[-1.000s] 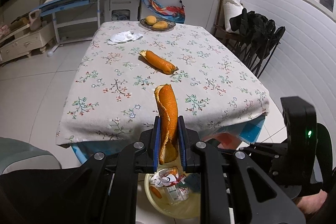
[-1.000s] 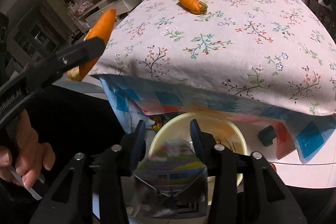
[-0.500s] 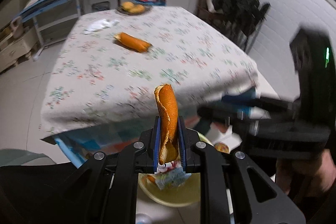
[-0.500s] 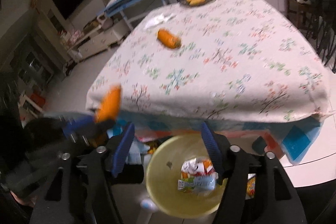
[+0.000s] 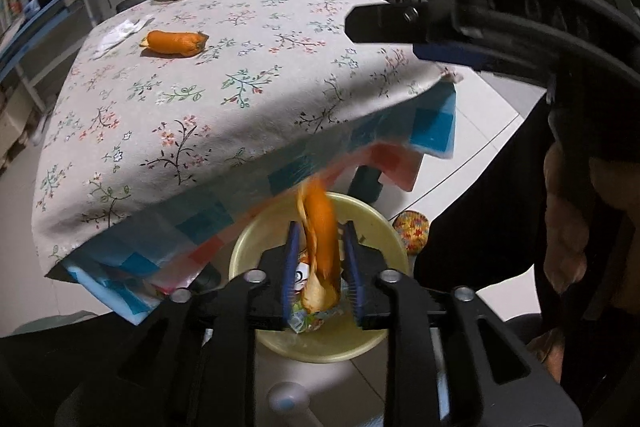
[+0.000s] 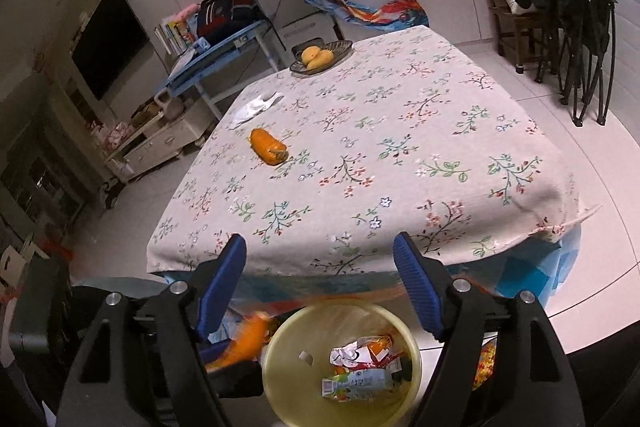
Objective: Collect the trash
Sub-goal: 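Open the left gripper over the yellow basin to drop the carrot, then move both open tools back over the table toward the tissue and last carrot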
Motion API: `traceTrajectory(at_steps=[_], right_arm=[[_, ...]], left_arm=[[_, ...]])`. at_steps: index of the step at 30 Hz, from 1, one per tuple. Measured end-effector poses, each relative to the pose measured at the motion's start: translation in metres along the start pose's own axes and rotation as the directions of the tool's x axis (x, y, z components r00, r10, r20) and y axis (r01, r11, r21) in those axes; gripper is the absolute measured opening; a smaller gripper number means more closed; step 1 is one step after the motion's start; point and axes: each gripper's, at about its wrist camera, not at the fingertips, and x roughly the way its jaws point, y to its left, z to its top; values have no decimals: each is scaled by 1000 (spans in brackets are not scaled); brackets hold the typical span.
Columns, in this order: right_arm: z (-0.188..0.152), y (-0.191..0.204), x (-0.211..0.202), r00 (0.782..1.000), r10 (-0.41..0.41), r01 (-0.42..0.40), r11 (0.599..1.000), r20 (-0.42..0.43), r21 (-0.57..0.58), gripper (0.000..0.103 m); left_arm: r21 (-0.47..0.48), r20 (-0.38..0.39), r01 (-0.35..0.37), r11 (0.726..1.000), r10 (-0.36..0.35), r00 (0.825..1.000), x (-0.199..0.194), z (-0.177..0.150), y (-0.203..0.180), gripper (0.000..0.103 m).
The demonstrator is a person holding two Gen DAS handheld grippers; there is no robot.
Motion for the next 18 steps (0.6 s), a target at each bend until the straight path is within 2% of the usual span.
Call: traceTrajectory(at_steps=[3, 14, 18], right_arm=[[0, -1, 0, 1000, -6, 6, 1000, 3, 3, 76], [0, -3, 1, 1000, -19, 19, 1000, 9, 7, 78], [0, -6, 0, 999, -30, 30, 999, 17, 18, 81]], left_arm=[[15, 4, -9, 1000, 9, 1000, -1, 0, -3, 40], [6, 27, -49, 999, 49, 998, -5, 2, 1, 54], [-11, 50, -90, 996, 90, 995, -8, 4, 6, 62]])
